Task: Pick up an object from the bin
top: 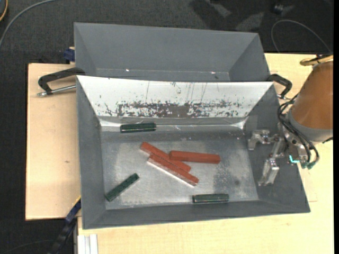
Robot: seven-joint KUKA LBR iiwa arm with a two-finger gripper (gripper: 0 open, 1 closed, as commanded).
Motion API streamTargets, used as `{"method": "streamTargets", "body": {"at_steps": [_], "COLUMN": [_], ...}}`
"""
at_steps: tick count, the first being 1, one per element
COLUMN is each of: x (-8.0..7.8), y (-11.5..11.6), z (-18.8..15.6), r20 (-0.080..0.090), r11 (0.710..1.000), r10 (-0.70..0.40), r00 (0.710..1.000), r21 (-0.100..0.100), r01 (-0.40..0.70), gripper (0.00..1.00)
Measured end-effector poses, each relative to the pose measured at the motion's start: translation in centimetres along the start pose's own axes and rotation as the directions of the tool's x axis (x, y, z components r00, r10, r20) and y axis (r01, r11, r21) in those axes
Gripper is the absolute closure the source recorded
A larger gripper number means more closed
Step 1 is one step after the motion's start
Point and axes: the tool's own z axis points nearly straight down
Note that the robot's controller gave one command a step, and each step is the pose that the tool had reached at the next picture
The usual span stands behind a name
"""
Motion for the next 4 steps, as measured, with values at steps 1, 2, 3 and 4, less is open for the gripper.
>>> {"method": "streamTargets", "body": {"at_steps": [1,2,3,4], "x": [-3.4,-7.1,-7.0,-7.5], "y": [7.6,8.0,8.0,6.3], "z": [6.7,8.8,8.7,-8.6], "r20": [0.002,0.013,0.011,0.022], "r11": [1.000,0.997,0.997,1.000], "r10": [-0.031,0.077,0.077,0.029], "r00": [1.000,0.997,0.997,0.999], "r21": [-0.004,0.000,0.001,0.003], "r01": [0.031,-0.077,-0.077,-0.029], "gripper": [0.00,0.00,1.00,1.00]}}
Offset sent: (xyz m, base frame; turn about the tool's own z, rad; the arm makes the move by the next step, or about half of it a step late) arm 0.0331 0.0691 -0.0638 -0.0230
